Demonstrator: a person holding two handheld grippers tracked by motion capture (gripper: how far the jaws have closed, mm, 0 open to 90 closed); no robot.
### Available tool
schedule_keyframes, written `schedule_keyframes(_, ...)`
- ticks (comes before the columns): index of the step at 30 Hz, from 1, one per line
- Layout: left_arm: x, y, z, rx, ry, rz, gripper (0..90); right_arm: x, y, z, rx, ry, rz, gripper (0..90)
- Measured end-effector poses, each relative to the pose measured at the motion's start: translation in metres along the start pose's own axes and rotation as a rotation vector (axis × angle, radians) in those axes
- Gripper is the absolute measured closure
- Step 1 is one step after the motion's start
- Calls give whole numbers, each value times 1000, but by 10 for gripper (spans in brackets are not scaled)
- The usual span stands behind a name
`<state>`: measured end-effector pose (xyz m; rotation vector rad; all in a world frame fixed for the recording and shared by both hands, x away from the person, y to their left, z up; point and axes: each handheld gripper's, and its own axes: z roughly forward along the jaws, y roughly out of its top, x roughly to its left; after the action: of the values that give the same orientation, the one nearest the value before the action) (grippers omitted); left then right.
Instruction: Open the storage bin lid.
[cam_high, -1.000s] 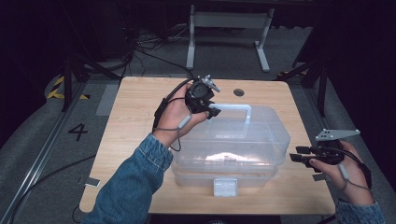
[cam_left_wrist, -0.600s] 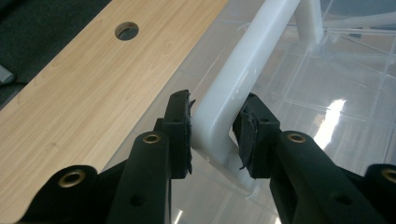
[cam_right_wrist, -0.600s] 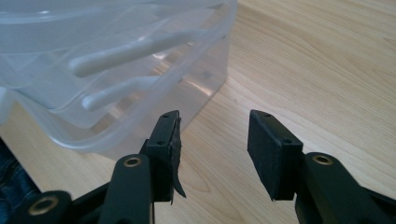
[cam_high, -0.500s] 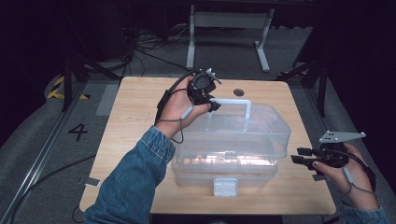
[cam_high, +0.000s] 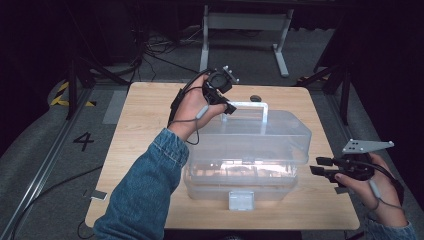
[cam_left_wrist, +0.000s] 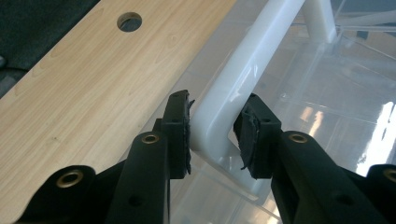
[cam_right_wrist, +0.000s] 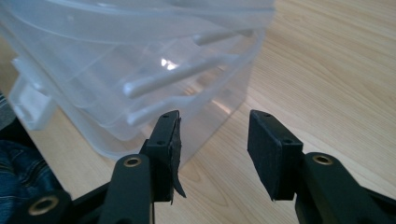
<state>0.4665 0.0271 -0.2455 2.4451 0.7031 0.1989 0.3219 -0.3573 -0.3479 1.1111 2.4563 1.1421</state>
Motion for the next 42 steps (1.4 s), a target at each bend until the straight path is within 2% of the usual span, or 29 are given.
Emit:
schedule_keyframes(3, 3, 4, 1, 14, 6, 0, 670, 7, 4, -1, -15, 31, -24, 555)
schedule_keyframes(8, 7, 8, 2, 23, 5, 4, 669, 15, 8, -4, -25, 44, -54, 555)
schedule_keyframes(10, 9, 10, 3, 29, 4, 0, 669, 20, 10, -6, -36, 60, -81, 556)
schedule_keyframes(14, 11, 13, 3, 46, 1, -1, 669, 29, 11, -5, -43, 85, -98, 559)
schedule_keyframes(18, 14, 15, 4, 50, -3, 5, 668, 34, 13, -4, -68, 89, -116, 589)
schedule_keyframes(21, 15, 16, 4, 53, -2, 12, 669, 37, 16, -3, -103, 80, -130, 659)
schedule_keyframes(25, 16, 17, 4, 56, -7, 2, 669, 38, 19, 1, -132, 74, -132, 730)
schedule_keyframes(27, 17, 17, 4, 58, -11, 10, 668, 39, 20, 4, -145, 78, -132, 772)
schedule_keyframes(32, 17, 17, 4, 59, -14, 7, 669, 36, 21, 10, -183, 83, -113, 899)
schedule_keyframes(39, 16, 16, 4, 55, -14, -4, 669, 34, 20, 12, -270, 66, -76, 900)
schedule_keyframes(42, 16, 16, 4, 53, -13, 0, 669, 33, 20, 12, -282, 64, -63, 900)
